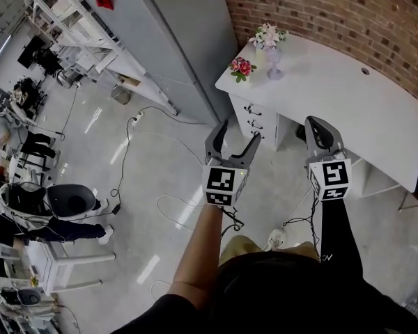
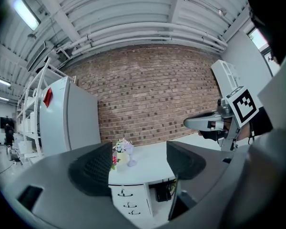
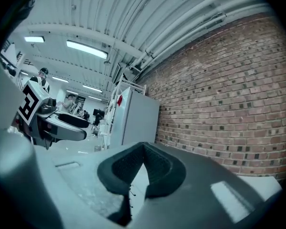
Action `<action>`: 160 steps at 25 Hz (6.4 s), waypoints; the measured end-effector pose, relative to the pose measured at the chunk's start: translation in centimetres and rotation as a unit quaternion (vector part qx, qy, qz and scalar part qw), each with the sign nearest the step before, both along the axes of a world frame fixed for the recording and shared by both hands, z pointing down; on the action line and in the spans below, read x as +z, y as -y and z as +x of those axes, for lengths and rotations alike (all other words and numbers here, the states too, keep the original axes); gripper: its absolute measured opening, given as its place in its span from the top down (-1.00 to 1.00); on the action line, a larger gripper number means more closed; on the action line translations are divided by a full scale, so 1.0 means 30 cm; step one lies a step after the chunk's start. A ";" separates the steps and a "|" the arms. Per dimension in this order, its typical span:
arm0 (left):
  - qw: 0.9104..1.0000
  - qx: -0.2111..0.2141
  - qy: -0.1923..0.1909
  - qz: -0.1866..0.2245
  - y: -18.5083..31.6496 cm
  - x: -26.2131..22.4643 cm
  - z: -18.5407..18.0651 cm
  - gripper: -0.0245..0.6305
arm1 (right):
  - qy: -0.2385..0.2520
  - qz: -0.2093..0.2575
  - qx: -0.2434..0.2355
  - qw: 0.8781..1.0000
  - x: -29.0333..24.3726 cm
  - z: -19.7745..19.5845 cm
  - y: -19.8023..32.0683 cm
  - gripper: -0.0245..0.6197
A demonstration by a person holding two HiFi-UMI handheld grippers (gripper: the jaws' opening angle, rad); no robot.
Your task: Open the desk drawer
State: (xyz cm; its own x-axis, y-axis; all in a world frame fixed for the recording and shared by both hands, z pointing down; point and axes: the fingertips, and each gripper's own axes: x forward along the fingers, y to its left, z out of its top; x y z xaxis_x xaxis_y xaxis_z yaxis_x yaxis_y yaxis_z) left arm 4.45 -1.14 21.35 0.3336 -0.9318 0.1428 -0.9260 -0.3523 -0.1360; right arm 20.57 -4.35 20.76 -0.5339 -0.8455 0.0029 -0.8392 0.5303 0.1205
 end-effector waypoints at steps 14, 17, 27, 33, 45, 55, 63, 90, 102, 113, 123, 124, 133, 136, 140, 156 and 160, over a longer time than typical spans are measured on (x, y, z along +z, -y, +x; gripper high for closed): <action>0.995 0.052 -0.056 -0.058 0.374 0.216 -0.123 -0.17 | -0.023 -0.042 0.038 0.998 0.172 -0.149 0.299 0.92; 0.990 0.072 -0.088 -0.085 0.512 0.295 -0.174 -0.17 | -0.033 -0.057 0.062 0.996 0.228 -0.205 0.401 0.92; 0.957 0.130 -0.174 -0.191 0.827 0.630 -0.316 -0.16 | -0.052 -0.131 0.124 0.982 0.501 -0.375 0.601 0.92; 0.925 0.141 -0.261 -0.237 0.937 0.830 -0.344 -0.12 | -0.053 -0.164 0.145 0.974 0.650 -0.424 0.655 0.92; 0.889 0.128 -0.321 -0.300 1.085 1.183 -0.404 -0.08 | -0.056 -0.204 0.143 0.967 0.887 -0.503 0.700 0.92; 0.802 0.093 -0.478 -0.347 1.160 1.427 -0.413 -0.04 | -0.048 -0.230 0.110 0.966 1.092 -0.501 0.744 0.92; 0.719 0.059 -0.605 -0.337 1.221 1.597 -0.383 -0.01 | -0.023 -0.251 0.077 0.965 1.231 -0.517 0.746 0.92; 0.620 0.041 -0.733 -0.278 1.214 1.748 -0.330 0.29 | -0.043 -0.291 0.044 0.955 1.383 -0.487 0.638 0.92; 0.624 0.031 -0.734 -0.266 1.246 1.729 -0.332 0.77 | -0.043 -0.289 0.053 0.955 1.391 -0.478 0.636 0.92; 0.636 0.017 -0.719 -0.282 1.234 1.728 -0.330 0.84 | -0.024 -0.288 0.067 0.955 1.386 -0.470 0.646 0.92; 0.638 0.012 -0.714 -0.288 1.222 1.729 -0.330 0.84 | -0.025 -0.289 0.104 0.951 1.396 -0.391 0.645 0.92; 0.639 0.012 -0.713 -0.290 1.222 1.730 -0.330 0.84 | -0.020 -0.288 0.111 0.951 1.394 -0.385 0.649 0.92; 0.639 0.016 -0.708 -0.301 1.193 1.733 -0.340 0.84 | -0.008 -0.283 0.134 0.950 1.387 -0.369 0.675 0.92; 0.634 0.013 -0.711 -0.303 1.177 1.731 -0.348 0.84 | -0.008 -0.282 0.134 0.950 1.381 -0.379 0.683 0.92; 0.635 0.009 -0.711 -0.301 1.159 1.731 -0.367 0.84 | -0.007 -0.281 0.134 0.950 1.375 -0.399 0.696 0.92; 0.641 -0.001 -0.700 -0.315 1.059 1.732 -0.396 0.84 | -0.004 -0.270 0.135 0.953 1.337 -0.419 0.686 0.92; 0.642 -0.003 -0.697 -0.319 1.041 1.731 -0.405 0.84 | -0.004 -0.266 0.134 0.954 1.323 -0.431 0.680 0.92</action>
State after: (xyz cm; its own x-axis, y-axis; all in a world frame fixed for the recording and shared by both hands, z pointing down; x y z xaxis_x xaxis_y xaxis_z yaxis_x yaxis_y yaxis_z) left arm -7.70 -32.38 73.28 0.5476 -0.8344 0.0626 0.0077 0.0798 0.9968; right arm 7.65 -24.76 60.45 -0.2968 -0.8290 0.4739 -0.9535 0.2846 -0.0994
